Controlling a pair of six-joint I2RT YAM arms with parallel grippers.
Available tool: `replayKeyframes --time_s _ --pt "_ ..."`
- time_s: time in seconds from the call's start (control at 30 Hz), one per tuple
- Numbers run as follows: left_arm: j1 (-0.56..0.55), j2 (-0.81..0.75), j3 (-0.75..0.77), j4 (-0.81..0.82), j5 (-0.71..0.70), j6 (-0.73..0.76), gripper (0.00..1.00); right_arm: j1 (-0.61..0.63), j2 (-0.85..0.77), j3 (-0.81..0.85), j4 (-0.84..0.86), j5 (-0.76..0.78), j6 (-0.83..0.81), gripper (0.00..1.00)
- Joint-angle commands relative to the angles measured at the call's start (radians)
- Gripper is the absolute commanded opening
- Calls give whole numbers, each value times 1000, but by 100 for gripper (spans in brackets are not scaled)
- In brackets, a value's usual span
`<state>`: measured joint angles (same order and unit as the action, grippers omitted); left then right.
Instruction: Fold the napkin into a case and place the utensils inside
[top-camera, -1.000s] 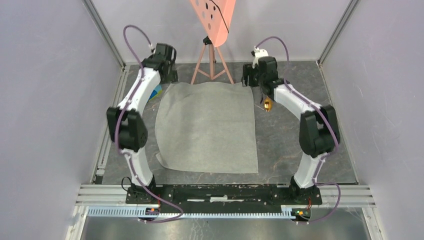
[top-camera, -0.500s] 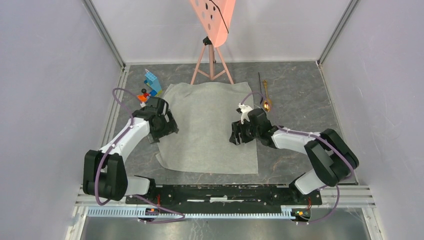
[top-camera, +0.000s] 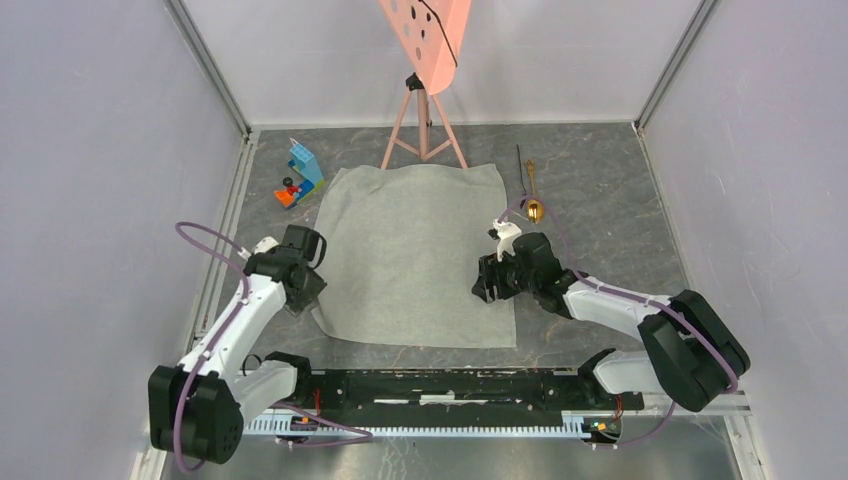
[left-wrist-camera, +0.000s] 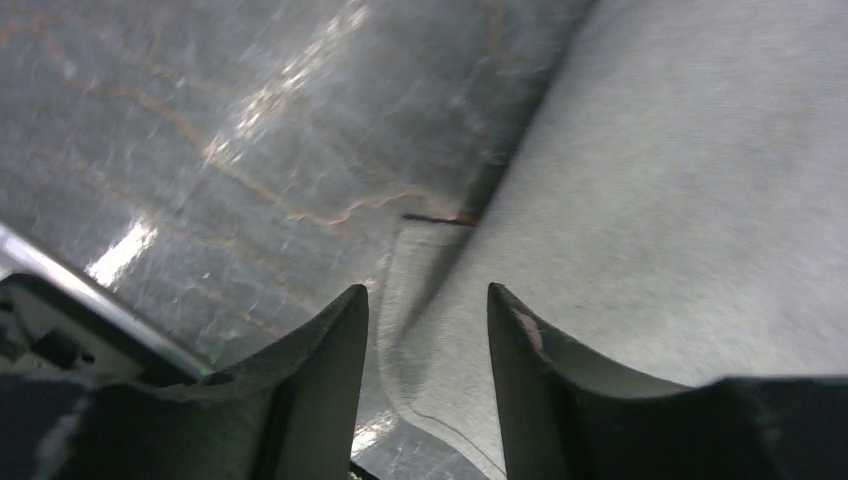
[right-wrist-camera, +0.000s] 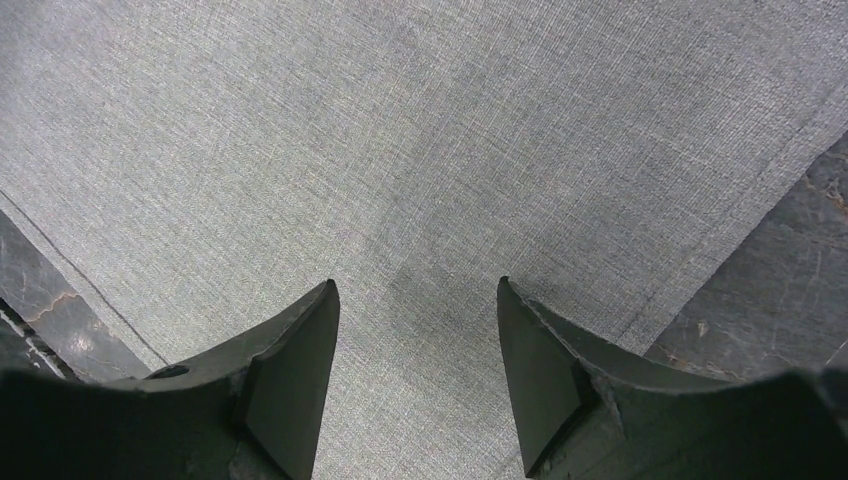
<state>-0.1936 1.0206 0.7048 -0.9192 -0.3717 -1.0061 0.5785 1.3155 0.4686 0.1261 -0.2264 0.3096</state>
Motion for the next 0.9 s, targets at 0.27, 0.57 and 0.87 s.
replayKeyframes --time_s 0.27,0.57,0.87 --pt "0 161 -69 -4 14 -213 42 0 19 18 17 1 -33 64" --pt "2 279 -58 57 50 -201 49 1 21 24 23 -4 -29 63" --pt "16 335 -48 24 2 -198 2 2 22 9 4 18 -28 62"
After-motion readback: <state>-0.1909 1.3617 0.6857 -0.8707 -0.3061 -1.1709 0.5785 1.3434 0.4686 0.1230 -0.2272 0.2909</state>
